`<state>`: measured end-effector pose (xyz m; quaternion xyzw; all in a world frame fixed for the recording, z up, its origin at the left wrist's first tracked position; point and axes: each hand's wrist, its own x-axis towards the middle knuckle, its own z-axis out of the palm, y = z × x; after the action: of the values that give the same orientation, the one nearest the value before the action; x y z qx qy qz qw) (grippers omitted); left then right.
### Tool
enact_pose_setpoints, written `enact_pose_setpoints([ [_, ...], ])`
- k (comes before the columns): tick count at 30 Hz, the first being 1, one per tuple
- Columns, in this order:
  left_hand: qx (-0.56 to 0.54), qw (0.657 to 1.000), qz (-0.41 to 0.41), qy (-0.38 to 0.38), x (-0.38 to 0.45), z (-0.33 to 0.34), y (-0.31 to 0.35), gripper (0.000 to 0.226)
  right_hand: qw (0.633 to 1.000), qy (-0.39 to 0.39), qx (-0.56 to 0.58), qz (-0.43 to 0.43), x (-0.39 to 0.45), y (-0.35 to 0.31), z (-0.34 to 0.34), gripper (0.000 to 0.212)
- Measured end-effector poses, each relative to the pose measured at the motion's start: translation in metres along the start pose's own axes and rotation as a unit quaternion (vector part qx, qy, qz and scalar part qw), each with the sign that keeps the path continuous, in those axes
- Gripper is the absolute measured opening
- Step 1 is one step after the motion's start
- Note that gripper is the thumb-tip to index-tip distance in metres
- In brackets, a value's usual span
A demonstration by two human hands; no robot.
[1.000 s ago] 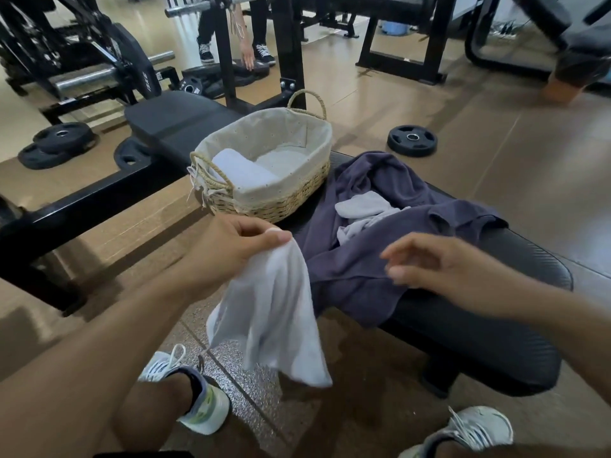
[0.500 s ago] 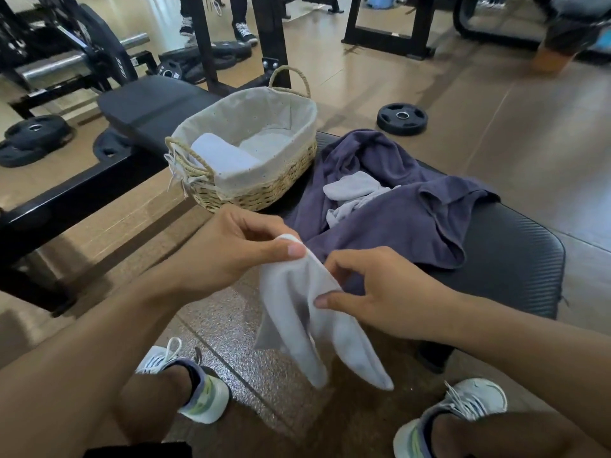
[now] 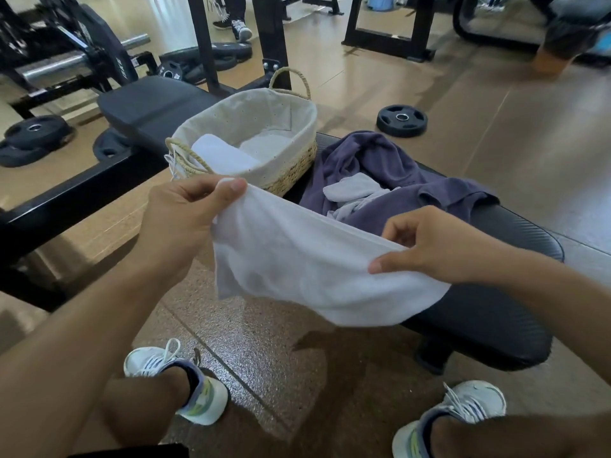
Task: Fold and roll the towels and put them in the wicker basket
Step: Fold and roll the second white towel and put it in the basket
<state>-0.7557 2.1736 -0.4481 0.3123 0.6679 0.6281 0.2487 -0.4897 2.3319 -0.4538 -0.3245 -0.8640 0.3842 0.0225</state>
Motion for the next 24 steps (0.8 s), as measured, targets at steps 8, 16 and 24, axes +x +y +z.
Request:
enact_pose_setpoints([
  [8, 0.113, 0.993, 0.013, -0.022, 0.010, -0.010, -0.009, 0.013, 0.993, -0.030, 0.015, 0.111, -0.005, 0.027, -0.024, 0.043],
  [16, 0.053, 0.987, -0.033, -0.150, 0.012, -0.014, -0.018, 0.024, 0.939, 0.179, 0.290, 0.054, -0.006, 0.032, -0.030, 0.032],
  [24, 0.074, 0.977, -0.047, -0.197, 0.011, -0.002, -0.024, 0.029, 0.928, 0.247, 0.268, 0.078, -0.003, 0.048, -0.038, 0.020],
])
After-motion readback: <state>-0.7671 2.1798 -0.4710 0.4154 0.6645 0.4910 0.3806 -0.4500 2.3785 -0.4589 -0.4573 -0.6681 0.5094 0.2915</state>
